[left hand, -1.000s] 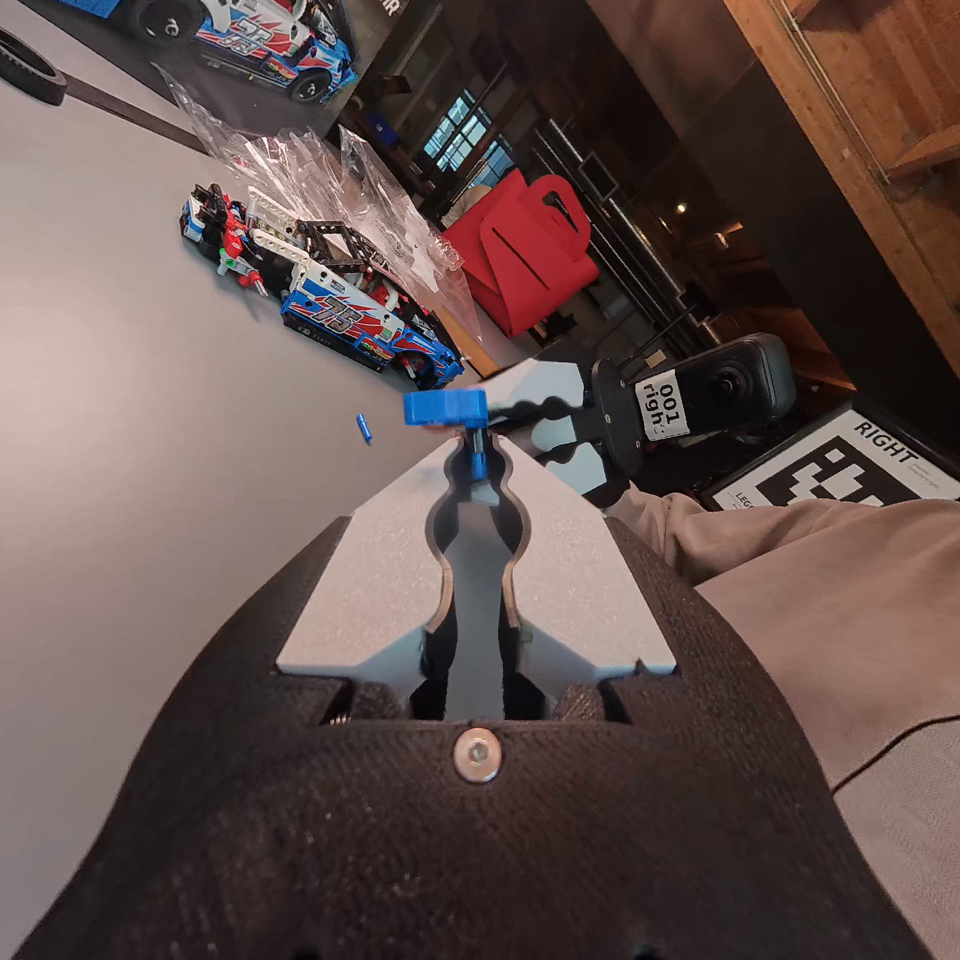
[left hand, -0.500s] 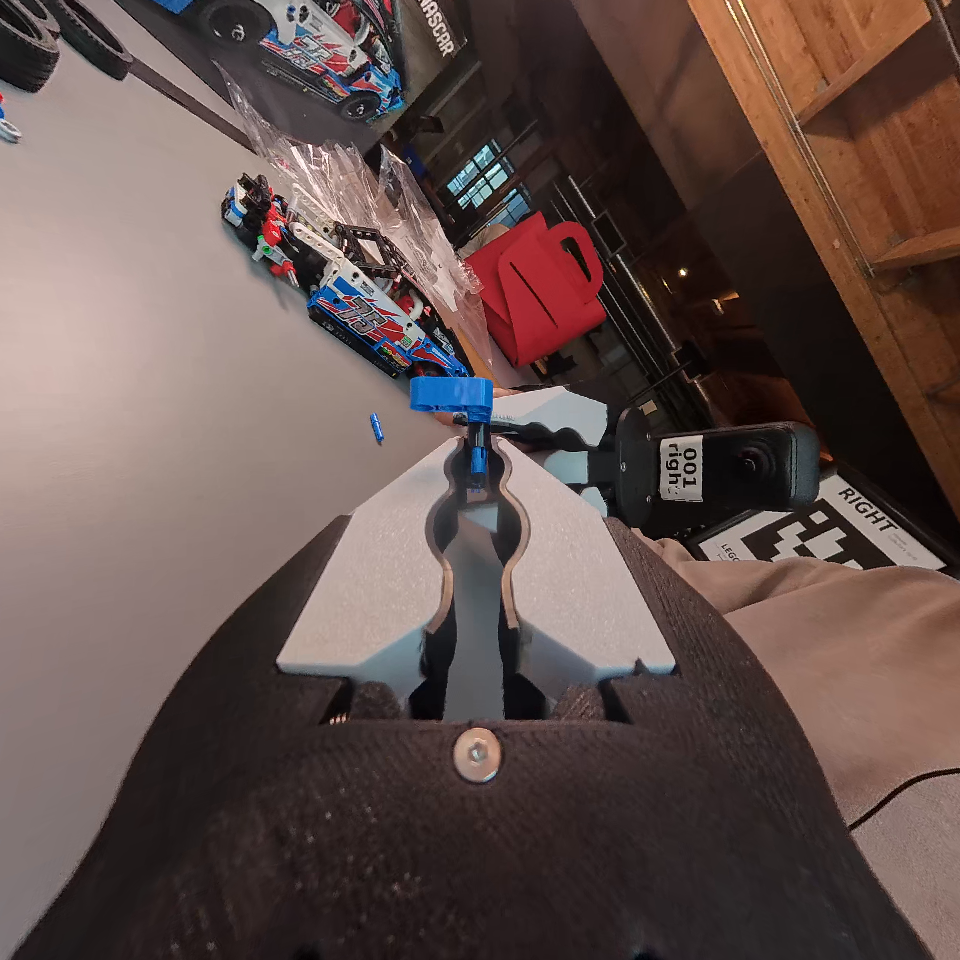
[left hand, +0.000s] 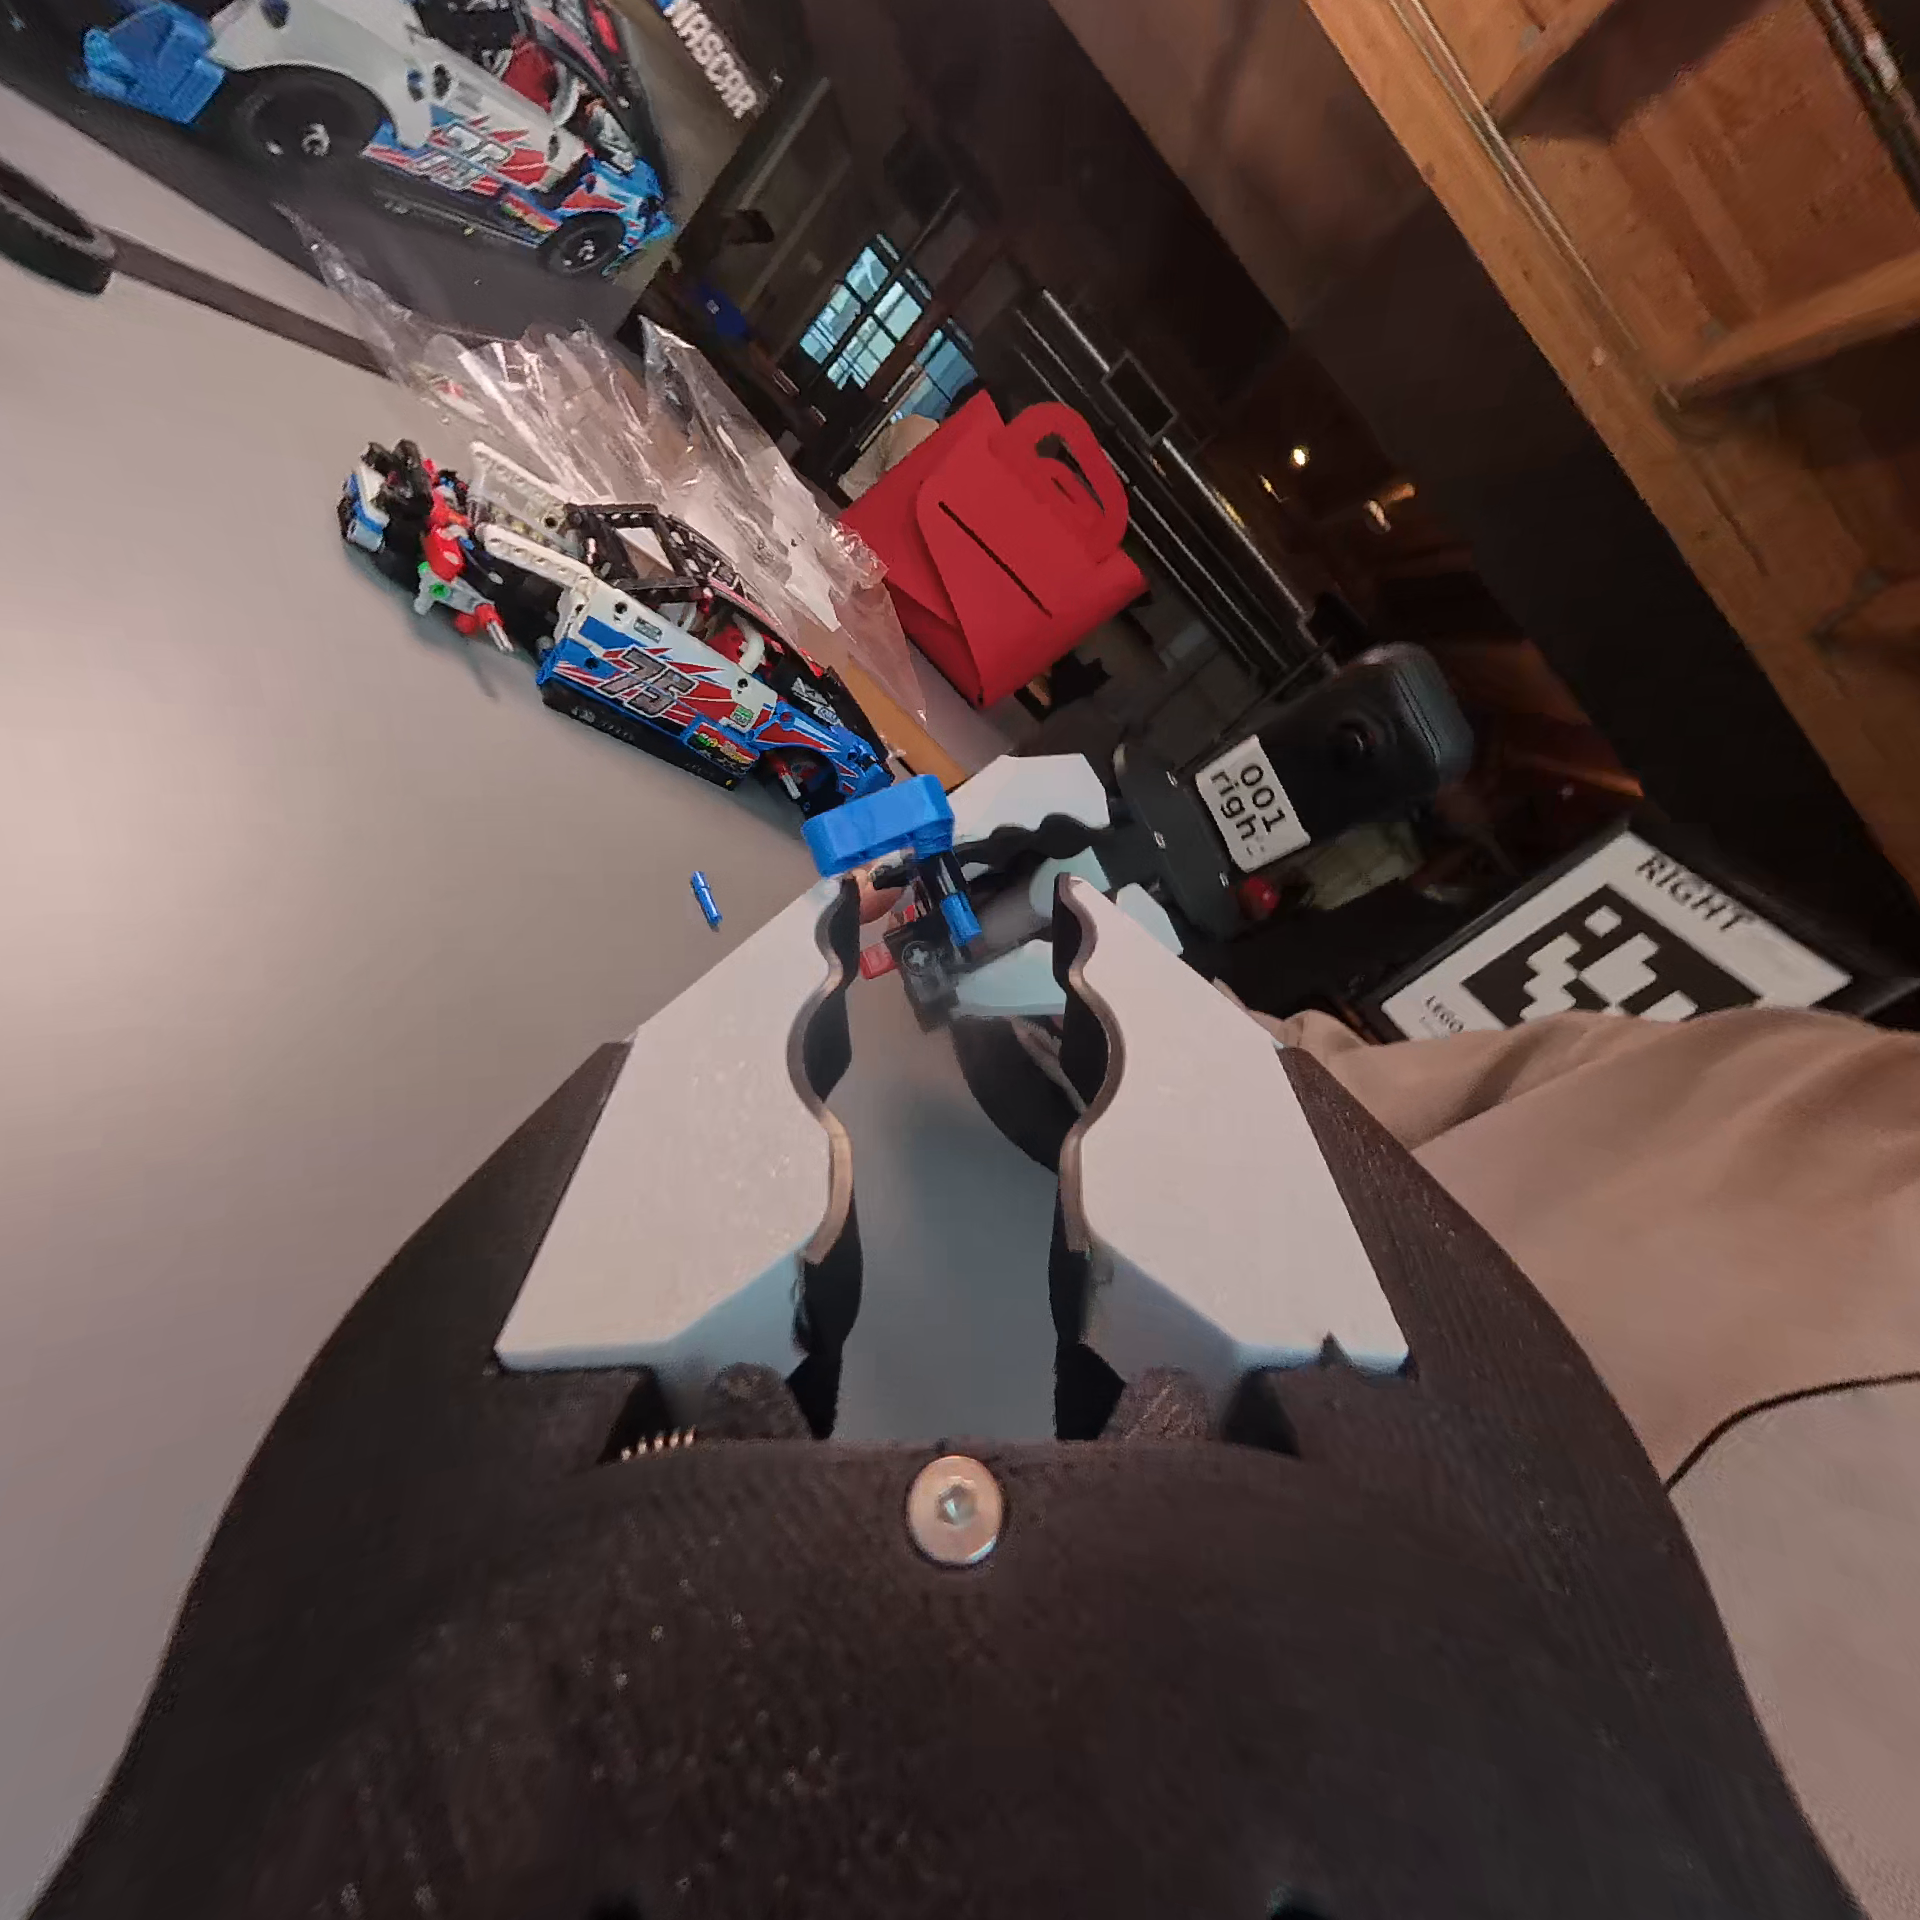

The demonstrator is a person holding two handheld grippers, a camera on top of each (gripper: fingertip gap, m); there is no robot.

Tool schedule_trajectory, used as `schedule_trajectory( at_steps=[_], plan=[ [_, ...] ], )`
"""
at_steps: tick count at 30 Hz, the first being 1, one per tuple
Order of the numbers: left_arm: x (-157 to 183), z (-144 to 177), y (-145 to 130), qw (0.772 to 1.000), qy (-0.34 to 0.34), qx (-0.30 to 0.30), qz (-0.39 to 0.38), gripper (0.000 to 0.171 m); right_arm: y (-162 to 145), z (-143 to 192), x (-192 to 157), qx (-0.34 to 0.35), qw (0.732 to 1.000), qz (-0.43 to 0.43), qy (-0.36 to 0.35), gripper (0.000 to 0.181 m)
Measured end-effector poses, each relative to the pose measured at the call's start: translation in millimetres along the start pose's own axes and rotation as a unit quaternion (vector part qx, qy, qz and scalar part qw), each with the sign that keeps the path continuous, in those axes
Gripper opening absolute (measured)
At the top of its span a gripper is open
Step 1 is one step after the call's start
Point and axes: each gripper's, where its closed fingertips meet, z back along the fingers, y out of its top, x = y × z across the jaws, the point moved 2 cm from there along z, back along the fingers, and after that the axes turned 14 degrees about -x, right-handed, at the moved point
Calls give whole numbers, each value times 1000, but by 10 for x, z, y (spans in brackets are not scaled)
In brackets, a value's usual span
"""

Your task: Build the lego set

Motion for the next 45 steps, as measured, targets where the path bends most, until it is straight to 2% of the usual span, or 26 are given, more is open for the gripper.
schedule_trajectory(
  at_steps=[5,7,10,12,14,15,18,22,26,30,36,37,45],
  plan=[
    [162,12,-10,986,38,-48,-153,53,103,114,9,58,988,-110,91,22],
    [219,-26,-26,981,43,-50,-182,59,157,149,-47,82,976,-141,142,22],
    [267,-34,-35,974,47,-48,-215,59,219,187,-141,105,961,-164,199,22],
    [311,-12,-30,971,39,-43,-232,56,261,223,-197,118,952,-168,228,22],
    [432,-4,-70,966,5,-48,-253,38,296,250,-230,130,942,-179,252,22],
    [476,-2,-78,964,-4,-48,-261,34,305,257,-244,134,937,-185,263,22],
    [484,22,-56,962,2,-41,-272,16,345,301,-296,150,922,-195,299,22],
    [550,31,-53,960,-7,-29,-279,18,374,321,-315,158,915,-202,311,22],
    [596,42,-53,966,-45,-30,-254,46,368,336,-246,165,915,-213,299,22],
    [524,-24,-137,958,-8,-55,-283,33,343,304,-259,157,917,-213,299,22],
    [499,-24,-155,964,-29,-64,-257,31,326,279,-278,152,917,-213,301,22],
    [501,-22,-161,965,-35,-62,-254,22,314,265,-267,148,918,-218,296,22],
    [485,-33,-178,966,-36,-60,-250,22,283,249,-268,142,925,-205,287,22]
  ],
)
